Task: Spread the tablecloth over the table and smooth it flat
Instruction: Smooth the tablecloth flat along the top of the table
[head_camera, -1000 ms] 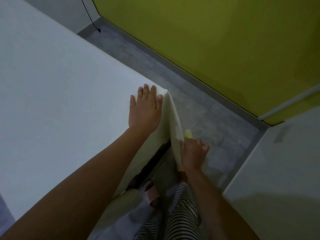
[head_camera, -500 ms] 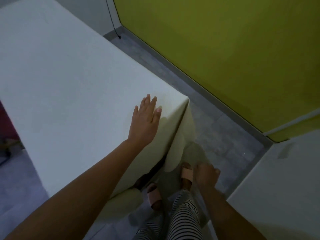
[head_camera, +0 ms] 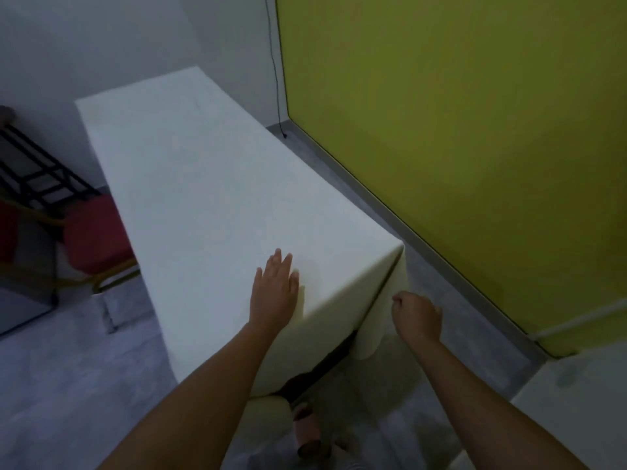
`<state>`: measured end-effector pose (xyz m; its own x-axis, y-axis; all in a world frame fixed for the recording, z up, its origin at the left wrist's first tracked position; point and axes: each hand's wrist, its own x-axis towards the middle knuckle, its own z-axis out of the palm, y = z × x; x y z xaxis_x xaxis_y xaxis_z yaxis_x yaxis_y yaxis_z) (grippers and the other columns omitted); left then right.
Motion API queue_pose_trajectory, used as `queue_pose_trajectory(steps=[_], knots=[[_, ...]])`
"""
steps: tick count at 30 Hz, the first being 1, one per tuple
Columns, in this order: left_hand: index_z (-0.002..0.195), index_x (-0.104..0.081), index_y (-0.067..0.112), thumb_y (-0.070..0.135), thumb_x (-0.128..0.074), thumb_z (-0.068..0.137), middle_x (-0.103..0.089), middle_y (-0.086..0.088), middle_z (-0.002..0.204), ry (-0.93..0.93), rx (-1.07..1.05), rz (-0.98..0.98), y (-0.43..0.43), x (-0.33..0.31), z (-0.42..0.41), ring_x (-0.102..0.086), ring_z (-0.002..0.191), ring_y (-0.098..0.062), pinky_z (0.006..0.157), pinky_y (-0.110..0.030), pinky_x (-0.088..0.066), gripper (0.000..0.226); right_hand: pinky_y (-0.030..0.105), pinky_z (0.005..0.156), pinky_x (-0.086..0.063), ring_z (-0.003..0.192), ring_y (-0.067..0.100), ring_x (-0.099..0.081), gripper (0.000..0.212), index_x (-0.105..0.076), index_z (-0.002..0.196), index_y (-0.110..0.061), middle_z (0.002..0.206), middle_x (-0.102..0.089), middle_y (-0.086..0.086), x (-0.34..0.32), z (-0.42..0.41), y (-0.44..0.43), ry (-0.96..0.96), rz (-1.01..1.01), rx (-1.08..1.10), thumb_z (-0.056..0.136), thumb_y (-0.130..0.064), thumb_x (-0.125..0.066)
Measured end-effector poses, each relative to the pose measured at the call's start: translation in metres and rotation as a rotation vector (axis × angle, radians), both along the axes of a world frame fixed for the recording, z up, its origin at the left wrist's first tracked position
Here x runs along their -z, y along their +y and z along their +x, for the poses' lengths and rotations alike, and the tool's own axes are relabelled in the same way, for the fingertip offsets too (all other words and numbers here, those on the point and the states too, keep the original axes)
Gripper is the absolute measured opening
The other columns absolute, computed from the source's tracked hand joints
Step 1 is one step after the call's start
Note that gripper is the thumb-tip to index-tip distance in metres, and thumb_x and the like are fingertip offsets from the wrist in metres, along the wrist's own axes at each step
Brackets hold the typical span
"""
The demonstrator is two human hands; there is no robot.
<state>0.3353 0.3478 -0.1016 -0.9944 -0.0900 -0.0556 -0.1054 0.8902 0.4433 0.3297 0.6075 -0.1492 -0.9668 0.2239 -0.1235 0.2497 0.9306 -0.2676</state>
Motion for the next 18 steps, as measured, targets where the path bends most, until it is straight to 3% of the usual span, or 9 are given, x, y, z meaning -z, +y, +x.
queue_pose_trajectory(steps=[5,9,11,14,16,18], knots=[[0.152,-0.014,0.017,0.033,-0.017,0.104,-0.003,-0.005,0.161,-0.134,-0.002,-0.133,-0.037,-0.007,0.034,-0.002,0.149,-0.019,0.12,-0.039,-0.001,0.051,0.038,0.085,-0.041,0.095,0.027,-0.06,0.031,-0.068,0.112,-0.02,0.102,-0.071,0.007,-0.037,0.004,-0.043,0.091,-0.135,-0.02,0.095,-0.023,-0.042],[0.151,-0.02,0.017,0.031,-0.019,0.104,-0.01,-0.004,0.161,-0.106,0.01,-0.161,-0.071,-0.012,0.044,-0.006,0.149,-0.019,0.12,-0.038,-0.003,0.049,0.042,0.096,-0.037,0.117,0.029,-0.05,0.036,-0.058,0.128,-0.016,0.132,-0.058,0.006,-0.061,0.022,-0.095,0.18,-0.223,-0.065,0.094,-0.02,-0.045],[0.15,-0.023,0.018,0.03,-0.02,0.104,-0.014,-0.002,0.16,-0.068,0.034,-0.185,-0.084,-0.011,0.049,-0.008,0.148,-0.017,0.12,-0.037,-0.004,0.048,0.043,0.107,-0.03,0.132,0.027,-0.039,0.043,-0.047,0.138,-0.014,0.149,-0.041,0.004,-0.067,0.035,-0.122,0.172,-0.249,-0.118,0.097,-0.025,-0.042],[0.15,-0.024,0.019,0.031,-0.019,0.104,-0.016,-0.002,0.16,-0.06,0.074,-0.187,-0.105,-0.006,0.054,-0.009,0.148,-0.016,0.12,-0.036,-0.003,0.048,0.042,0.117,-0.017,0.144,0.022,-0.019,0.05,-0.032,0.146,-0.015,0.157,-0.023,0.003,-0.068,0.055,-0.162,0.119,-0.237,-0.217,0.099,-0.032,-0.035],[0.15,-0.024,0.018,0.037,-0.01,0.102,-0.016,-0.001,0.16,-0.081,0.138,-0.194,-0.121,-0.005,0.057,-0.01,0.148,-0.017,0.119,-0.036,-0.003,0.054,0.041,0.119,-0.006,0.147,0.019,-0.007,0.052,-0.024,0.149,-0.016,0.159,-0.016,0.002,-0.064,0.067,-0.187,0.09,-0.18,-0.252,0.101,-0.036,-0.028],[0.146,-0.035,0.017,0.045,0.006,0.096,-0.027,-0.002,0.155,-0.09,0.249,-0.216,-0.142,-0.003,0.062,-0.024,0.145,-0.019,0.118,-0.039,-0.013,0.071,0.042,0.118,0.002,0.148,0.021,-0.001,0.054,-0.02,0.15,-0.016,0.16,-0.012,0.002,-0.054,0.077,-0.214,0.061,-0.095,-0.258,0.101,-0.038,-0.023]])
